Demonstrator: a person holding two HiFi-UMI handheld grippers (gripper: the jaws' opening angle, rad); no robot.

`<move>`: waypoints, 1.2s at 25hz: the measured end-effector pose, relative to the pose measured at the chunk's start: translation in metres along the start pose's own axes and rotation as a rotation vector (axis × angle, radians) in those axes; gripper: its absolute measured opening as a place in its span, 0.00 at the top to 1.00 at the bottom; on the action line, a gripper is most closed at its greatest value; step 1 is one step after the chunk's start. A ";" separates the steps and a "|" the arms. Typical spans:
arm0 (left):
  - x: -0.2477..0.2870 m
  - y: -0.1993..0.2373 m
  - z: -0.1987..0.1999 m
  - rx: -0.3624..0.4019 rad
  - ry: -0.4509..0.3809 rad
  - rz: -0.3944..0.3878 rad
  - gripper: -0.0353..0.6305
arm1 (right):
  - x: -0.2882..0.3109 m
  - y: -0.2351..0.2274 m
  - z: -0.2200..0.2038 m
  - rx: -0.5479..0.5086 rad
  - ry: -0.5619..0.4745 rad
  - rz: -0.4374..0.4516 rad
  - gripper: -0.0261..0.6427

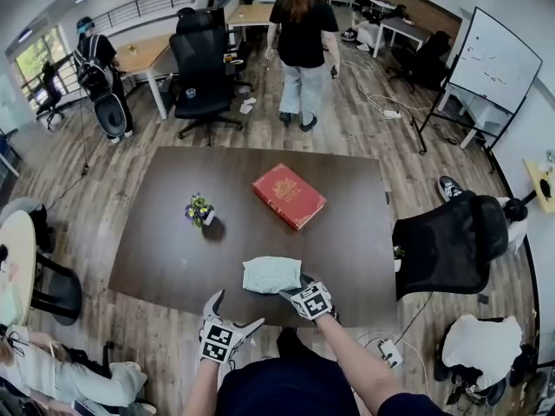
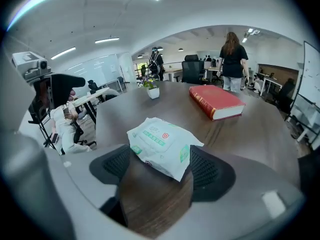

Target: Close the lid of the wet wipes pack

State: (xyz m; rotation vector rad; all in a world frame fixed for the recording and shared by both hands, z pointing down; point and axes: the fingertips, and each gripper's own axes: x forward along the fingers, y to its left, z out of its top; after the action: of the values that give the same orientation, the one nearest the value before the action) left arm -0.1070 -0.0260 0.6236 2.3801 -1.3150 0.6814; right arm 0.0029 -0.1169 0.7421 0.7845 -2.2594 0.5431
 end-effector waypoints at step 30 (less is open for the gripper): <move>-0.039 -0.004 0.003 -0.047 -0.064 -0.023 0.10 | -0.175 0.049 0.030 0.117 -0.317 -0.044 0.39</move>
State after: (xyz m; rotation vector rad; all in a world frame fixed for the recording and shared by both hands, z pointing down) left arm -0.1202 0.0013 0.5992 2.3941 -1.3124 0.5660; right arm 0.0598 -0.0313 0.5897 1.0382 -2.5082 0.5670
